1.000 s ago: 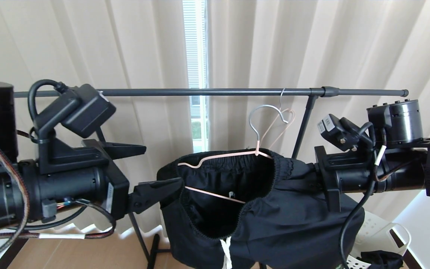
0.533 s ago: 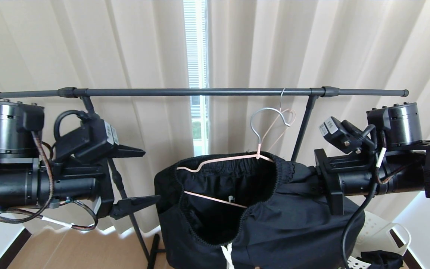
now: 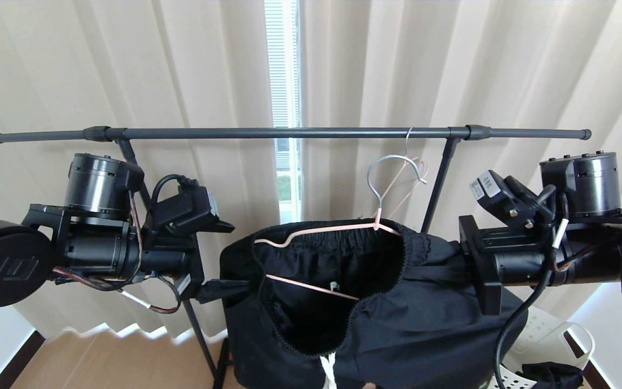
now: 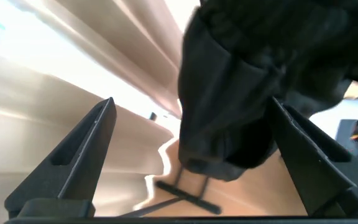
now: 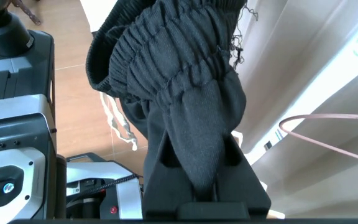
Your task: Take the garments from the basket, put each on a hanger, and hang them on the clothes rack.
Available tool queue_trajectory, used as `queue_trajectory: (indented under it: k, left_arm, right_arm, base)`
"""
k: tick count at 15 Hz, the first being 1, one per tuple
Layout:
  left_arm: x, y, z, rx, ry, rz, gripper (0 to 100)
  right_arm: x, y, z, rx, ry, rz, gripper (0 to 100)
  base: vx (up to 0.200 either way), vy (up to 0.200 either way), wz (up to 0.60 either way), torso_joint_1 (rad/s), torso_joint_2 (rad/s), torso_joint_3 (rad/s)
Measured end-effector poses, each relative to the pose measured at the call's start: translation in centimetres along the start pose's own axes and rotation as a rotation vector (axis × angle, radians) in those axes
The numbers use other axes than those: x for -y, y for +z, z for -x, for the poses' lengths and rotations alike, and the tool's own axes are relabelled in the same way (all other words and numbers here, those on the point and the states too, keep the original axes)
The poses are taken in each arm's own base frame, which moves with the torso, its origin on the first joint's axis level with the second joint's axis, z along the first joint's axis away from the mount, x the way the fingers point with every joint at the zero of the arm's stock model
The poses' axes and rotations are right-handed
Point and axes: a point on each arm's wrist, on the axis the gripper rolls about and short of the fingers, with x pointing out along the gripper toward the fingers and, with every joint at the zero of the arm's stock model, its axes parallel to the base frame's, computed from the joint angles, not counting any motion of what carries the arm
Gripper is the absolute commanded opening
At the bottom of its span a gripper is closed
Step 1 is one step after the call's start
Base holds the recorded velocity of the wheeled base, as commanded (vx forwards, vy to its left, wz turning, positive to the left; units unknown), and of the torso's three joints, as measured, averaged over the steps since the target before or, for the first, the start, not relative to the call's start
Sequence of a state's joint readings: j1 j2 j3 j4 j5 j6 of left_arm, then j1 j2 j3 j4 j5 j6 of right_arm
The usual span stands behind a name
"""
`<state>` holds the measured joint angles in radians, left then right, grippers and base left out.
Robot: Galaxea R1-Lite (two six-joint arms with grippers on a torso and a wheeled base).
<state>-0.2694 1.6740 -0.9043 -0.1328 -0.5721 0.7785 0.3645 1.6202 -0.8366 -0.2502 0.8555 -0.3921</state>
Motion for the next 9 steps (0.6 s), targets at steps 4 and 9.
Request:
queue_trajectory:
  k: [4, 9]
  left_arm:
    - [-0.2, 0.8, -0.8, 0.017, -0.011, 0.039, 100]
    - [-0.2, 2.5, -1.7, 0.051, -0.027, 0.047, 100]
  right_arm:
    - [-0.1, -0.3, -0.1, -0.003, 0.006, -0.002, 0]
    - [-0.3, -0.5, -0.2, -0.005, 0.015, 0.023, 0]
  base:
    - [0.000, 0.000, 0.00, 0.000, 0.00, 0.000]
    - [0.000, 0.000, 0.00, 0.000, 0.00, 0.000]
